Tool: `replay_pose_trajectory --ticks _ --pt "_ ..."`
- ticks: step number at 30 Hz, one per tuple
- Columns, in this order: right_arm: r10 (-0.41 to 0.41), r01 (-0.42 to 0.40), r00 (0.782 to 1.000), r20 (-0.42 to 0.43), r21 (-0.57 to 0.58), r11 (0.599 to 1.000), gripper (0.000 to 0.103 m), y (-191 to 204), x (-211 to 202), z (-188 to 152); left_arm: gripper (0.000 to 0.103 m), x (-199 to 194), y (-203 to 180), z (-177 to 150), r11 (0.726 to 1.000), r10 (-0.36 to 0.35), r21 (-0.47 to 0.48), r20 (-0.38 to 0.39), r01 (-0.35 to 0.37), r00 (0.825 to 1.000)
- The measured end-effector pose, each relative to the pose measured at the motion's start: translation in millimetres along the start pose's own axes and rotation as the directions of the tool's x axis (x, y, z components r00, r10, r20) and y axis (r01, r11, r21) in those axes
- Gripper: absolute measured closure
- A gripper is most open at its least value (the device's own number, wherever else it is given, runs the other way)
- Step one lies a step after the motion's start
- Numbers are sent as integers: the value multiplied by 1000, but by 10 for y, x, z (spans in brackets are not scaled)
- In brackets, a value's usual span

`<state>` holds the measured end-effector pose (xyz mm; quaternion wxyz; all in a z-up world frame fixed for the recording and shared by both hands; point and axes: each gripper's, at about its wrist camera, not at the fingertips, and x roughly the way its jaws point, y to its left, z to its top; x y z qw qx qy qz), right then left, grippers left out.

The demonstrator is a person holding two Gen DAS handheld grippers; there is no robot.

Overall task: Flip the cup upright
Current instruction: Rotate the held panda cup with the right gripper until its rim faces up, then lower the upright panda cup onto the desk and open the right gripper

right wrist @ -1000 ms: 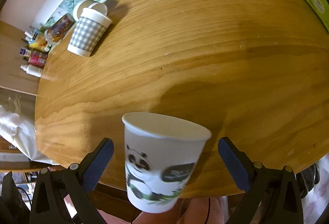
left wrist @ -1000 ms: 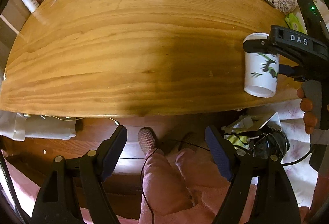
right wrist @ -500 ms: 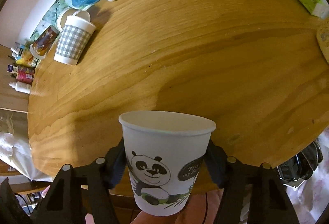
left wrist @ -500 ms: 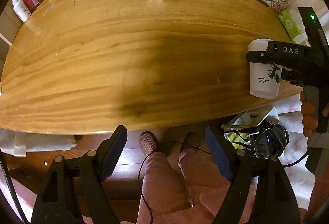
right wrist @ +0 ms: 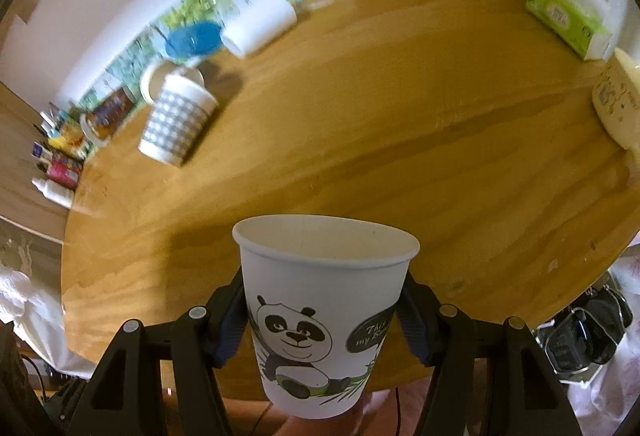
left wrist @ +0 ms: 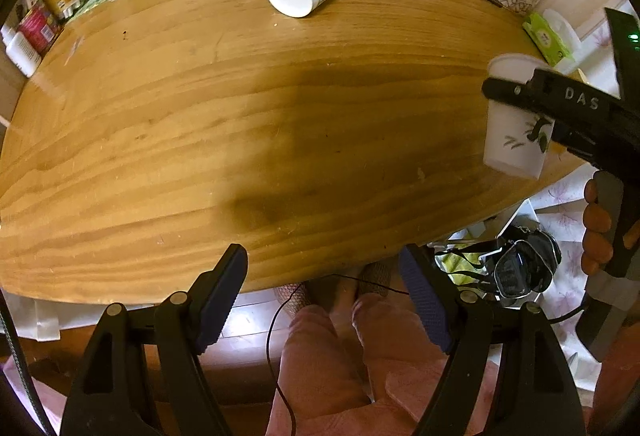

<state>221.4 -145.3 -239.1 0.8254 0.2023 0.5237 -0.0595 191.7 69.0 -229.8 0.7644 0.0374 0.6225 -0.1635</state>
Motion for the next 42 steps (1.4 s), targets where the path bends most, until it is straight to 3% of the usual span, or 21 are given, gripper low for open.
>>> replay_pose_trajectory --ticks 4,8,15,23,28,36,42 --pt "-17 15 989 145 11 1000 38 39 -109 -44 22 -26 16 17 1000 0 19 6 0 1000" --pt "-27 24 958 284 11 1000 38 90 -180 -110 22 -56 50 71 999 17 42 18 -18 1000" --pt "-26 72 853 522 -67 995 38 205 -230 -340 22 -78 134 118 997 54 58 18 -55 998" --pt "1 112 742 670 -126 986 38 285 -185 -645 22 -55 148 127 987 115 113 6 -115 993" --pt "-6 170 696 718 -157 973 38 397 -122 -820 22 -17 158 96 981 146 132 -12 -143 989" --pt "7 220 670 743 -208 953 38 497 30 -987 22 5 127 63 969 183 169 -18 -177 983" --pt "21 237 668 744 -239 942 38 542 87 -1026 22 31 120 54 965 192 187 -30 -183 981"
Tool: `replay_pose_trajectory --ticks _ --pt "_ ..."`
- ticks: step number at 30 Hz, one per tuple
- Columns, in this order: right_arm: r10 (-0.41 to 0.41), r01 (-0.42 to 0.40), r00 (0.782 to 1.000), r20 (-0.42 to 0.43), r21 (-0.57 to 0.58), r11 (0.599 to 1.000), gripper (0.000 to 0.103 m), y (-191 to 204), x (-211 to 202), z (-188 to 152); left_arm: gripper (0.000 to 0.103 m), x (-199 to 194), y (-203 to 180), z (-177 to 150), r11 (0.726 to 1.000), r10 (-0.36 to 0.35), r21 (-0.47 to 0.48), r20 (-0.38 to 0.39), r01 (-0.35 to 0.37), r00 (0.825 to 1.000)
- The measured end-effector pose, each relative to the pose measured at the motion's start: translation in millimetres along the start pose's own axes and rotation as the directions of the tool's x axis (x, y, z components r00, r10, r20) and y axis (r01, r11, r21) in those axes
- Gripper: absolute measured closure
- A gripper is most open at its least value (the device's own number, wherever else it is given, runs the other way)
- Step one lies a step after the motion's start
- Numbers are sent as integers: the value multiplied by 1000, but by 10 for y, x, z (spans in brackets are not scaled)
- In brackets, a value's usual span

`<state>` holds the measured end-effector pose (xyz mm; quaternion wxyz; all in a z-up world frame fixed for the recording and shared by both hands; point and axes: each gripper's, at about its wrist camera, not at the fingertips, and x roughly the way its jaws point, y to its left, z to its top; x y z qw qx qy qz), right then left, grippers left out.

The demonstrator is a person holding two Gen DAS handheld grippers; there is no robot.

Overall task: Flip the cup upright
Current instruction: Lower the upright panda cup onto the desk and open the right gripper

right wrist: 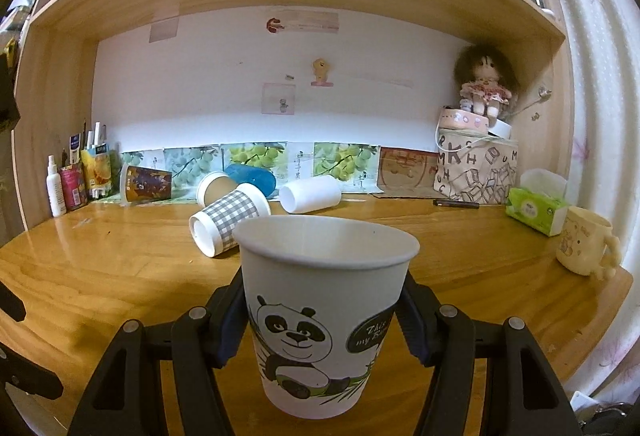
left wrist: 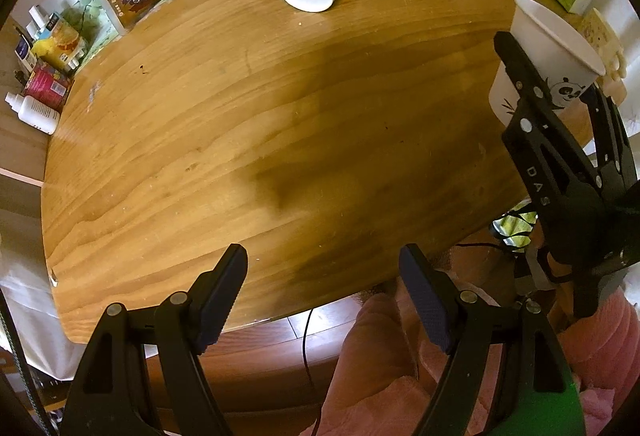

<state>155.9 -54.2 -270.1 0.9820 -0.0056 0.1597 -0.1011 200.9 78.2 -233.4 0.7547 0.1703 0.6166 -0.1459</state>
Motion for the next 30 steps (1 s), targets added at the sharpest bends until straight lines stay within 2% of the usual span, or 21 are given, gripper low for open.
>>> replay_pose_trajectory --ticks 17,24,30 --pt "51 -50 998 -47 16 999 38 10 1 -137 22 58 -22 7 1000 -8 10 -16 8 1000" --pt "56 -56 998 -41 -9 998 37 38 -27 -166 22 71 -75 -8 1000 -12 24 -18 13 1000" --pt "78 -78 994 -75 4 997 37 0 -64 -158 22 53 -129 -27 999 -30 37 -9 30 1000"
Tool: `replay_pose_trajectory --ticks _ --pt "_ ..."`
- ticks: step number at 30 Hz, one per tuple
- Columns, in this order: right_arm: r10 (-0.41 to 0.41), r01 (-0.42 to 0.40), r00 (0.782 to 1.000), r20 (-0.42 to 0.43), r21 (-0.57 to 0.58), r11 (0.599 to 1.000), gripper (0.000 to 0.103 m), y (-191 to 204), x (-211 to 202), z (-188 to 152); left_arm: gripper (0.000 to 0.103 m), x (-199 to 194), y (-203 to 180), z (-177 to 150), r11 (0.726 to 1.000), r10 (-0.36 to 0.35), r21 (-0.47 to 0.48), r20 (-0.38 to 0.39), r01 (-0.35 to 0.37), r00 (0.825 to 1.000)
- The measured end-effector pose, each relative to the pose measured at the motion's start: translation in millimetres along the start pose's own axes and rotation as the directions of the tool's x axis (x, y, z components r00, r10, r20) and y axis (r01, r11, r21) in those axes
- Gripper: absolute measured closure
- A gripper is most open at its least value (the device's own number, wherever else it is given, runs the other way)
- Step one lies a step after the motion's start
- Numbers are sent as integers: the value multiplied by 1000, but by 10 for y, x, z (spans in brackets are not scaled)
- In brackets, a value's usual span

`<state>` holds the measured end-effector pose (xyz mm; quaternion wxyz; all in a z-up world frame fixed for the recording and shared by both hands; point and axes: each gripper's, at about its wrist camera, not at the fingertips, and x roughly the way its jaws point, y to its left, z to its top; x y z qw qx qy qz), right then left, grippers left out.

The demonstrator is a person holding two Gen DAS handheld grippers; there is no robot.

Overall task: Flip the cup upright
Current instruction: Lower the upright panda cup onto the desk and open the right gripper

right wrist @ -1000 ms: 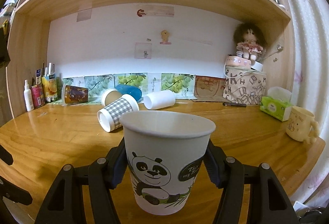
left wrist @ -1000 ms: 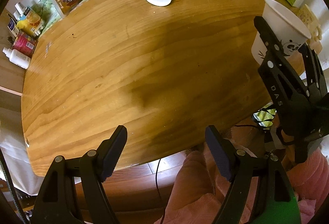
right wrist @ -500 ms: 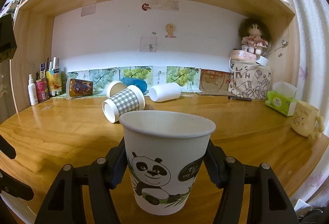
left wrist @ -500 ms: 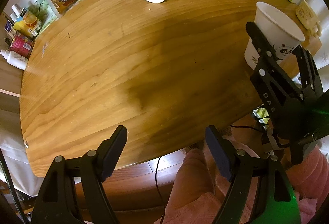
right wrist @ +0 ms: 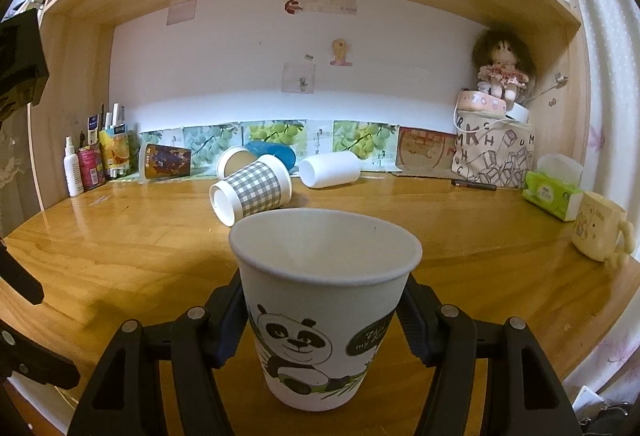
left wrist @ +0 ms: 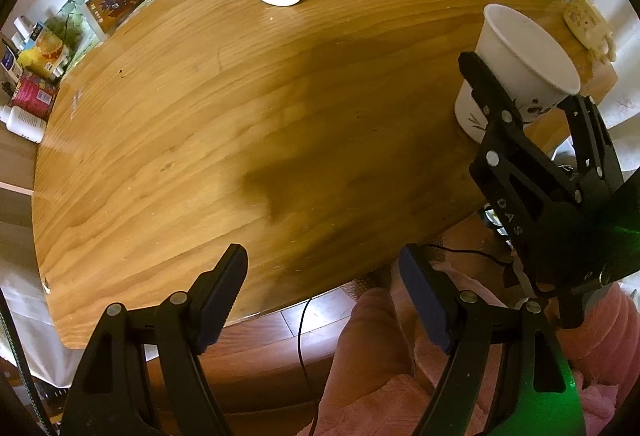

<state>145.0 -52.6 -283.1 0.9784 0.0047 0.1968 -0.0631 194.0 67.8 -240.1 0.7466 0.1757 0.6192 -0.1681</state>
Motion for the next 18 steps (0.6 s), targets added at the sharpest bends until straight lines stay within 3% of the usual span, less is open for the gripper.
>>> replay_pose_trajectory --ticks 18 --pt "35 -36 985 -171 -6 999 37 19 28 -120 22 24 42 -75 995 -91 -47 20 92 996"
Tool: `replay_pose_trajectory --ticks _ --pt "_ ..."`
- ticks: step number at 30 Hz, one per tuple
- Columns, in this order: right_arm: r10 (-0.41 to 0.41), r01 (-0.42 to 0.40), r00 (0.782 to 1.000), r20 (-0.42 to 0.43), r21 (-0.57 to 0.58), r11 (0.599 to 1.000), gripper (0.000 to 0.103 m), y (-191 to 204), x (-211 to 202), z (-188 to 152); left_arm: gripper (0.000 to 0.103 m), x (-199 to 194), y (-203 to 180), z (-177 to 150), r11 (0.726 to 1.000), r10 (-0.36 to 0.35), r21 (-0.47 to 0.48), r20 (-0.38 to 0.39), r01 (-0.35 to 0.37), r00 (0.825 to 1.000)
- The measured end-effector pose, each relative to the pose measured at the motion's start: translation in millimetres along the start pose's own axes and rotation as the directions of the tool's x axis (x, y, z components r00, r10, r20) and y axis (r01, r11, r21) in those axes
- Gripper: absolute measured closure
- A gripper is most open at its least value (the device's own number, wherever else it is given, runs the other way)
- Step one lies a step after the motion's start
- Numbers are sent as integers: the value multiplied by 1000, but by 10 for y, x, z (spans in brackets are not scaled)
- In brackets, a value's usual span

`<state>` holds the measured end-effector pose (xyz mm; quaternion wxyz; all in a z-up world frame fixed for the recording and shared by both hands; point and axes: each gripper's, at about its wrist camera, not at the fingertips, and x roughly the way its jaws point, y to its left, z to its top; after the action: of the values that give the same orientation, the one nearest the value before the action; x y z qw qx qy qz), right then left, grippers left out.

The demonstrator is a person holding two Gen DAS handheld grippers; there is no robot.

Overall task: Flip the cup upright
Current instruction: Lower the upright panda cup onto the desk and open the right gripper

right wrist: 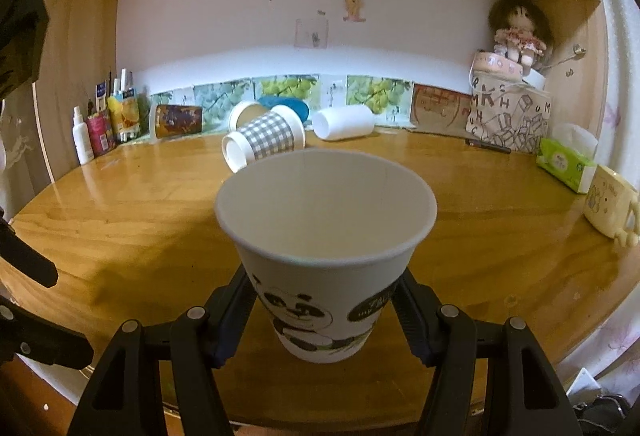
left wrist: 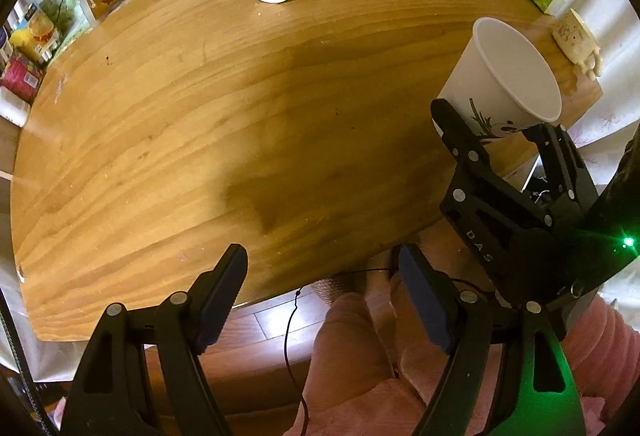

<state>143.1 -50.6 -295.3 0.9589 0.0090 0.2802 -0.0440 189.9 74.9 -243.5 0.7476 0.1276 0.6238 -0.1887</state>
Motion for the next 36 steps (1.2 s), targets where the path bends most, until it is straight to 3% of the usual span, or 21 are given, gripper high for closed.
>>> replay_pose_trajectory --ticks 10,18,23,26,31,34,36 --pt "28 -25 993 -113 29 999 29 -68 -24 -64 22 152 99 -33 999 -25 -42 -21 24 999" --pt "65 -77 974 -219 -47 996 21 -163 -178 -162 22 155 345 -18 982 -38 -185 -7 36 999" --pt "135 -161 933 -333 -51 986 21 -299 -344 -163 22 7 448 -84 954 -39 -296 31 46 999" --pt "188 -213 893 -408 -17 977 21 -410 -487 -139 22 -96 474 -169 934 -29 -353 54 46 998" --pt "171 -202 830 -532 -2 979 21 -564 -767 -31 22 -274 381 -423 898 13 -439 87 26 996" --pt "207 -212 811 -548 55 976 21 -687 -954 102 22 -345 241 -628 877 9 -479 99 40 995" --pt "225 -222 811 -540 72 972 21 -748 -1090 207 22 -388 153 -721 869 20 -493 101 33 995"
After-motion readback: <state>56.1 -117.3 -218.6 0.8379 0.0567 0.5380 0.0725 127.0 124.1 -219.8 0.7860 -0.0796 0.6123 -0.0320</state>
